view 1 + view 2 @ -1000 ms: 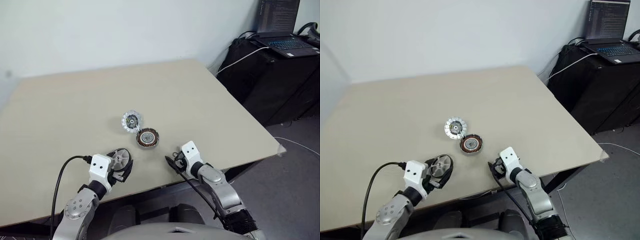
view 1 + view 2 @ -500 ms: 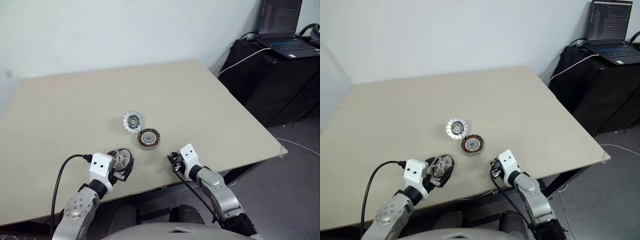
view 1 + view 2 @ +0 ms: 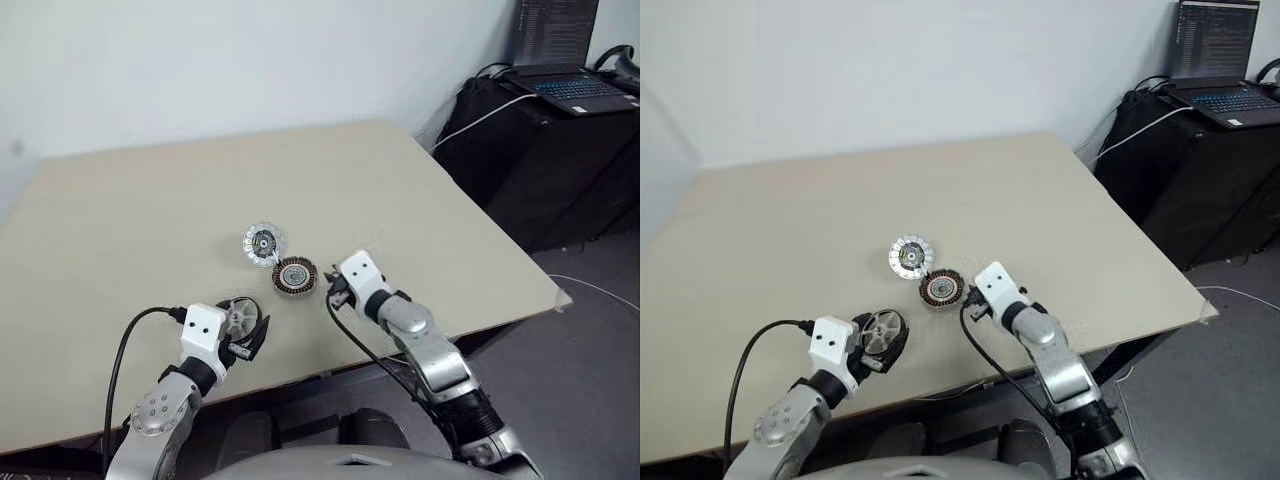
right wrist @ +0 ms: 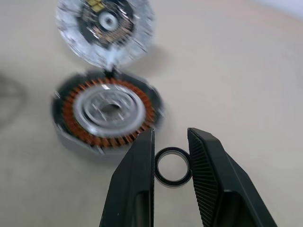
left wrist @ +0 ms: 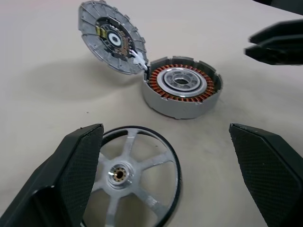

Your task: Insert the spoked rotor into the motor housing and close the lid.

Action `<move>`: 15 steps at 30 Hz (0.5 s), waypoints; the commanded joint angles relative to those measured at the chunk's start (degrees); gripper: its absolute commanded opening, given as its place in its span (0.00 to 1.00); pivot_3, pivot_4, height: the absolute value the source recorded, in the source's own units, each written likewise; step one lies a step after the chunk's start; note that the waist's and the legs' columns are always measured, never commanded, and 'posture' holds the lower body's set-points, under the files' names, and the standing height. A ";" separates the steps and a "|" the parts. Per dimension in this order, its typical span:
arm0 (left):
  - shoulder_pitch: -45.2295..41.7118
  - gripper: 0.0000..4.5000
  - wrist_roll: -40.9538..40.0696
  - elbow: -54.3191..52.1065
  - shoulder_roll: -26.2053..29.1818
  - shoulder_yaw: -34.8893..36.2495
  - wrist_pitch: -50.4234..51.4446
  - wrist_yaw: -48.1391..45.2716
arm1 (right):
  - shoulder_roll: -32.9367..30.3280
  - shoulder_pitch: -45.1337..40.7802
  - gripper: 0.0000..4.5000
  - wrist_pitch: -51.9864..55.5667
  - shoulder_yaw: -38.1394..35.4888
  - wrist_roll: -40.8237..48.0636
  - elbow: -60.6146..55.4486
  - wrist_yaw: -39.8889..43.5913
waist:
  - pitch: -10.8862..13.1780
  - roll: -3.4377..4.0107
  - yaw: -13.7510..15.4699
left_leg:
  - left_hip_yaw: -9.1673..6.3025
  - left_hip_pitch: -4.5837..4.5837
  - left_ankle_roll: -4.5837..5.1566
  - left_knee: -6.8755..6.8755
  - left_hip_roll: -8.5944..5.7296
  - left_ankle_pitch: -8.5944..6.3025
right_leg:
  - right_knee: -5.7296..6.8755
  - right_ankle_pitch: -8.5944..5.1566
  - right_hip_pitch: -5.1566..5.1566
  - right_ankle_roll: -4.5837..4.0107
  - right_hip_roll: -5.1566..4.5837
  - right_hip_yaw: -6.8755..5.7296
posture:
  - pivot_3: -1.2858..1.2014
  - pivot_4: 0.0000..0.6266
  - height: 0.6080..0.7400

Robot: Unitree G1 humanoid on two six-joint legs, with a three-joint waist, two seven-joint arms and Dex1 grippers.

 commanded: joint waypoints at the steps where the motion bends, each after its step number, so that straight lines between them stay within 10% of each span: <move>1: -0.79 1.00 -0.52 -0.06 -0.32 0.34 -1.96 -0.33 | 1.30 -3.47 0.22 -1.51 1.18 -0.92 3.47 0.13 | 0.00 -0.02 0.00 | 0.00 -0.06 0.00 0.00 -0.01 0.00 | -0.02 0.01 -0.03 0.00 0.00 0.00 | 0.52 0.00 1.00; 15: -0.28 1.00 -0.56 2.25 -0.72 0.55 -4.60 -0.57 | 8.78 -14.06 0.22 -9.46 1.52 -1.06 21.74 -0.47 | 0.00 -0.01 -0.48 | 0.11 0.00 0.00 0.02 0.04 -0.01 | 0.02 0.03 -0.02 0.02 0.10 0.10 | 0.52 0.00 1.00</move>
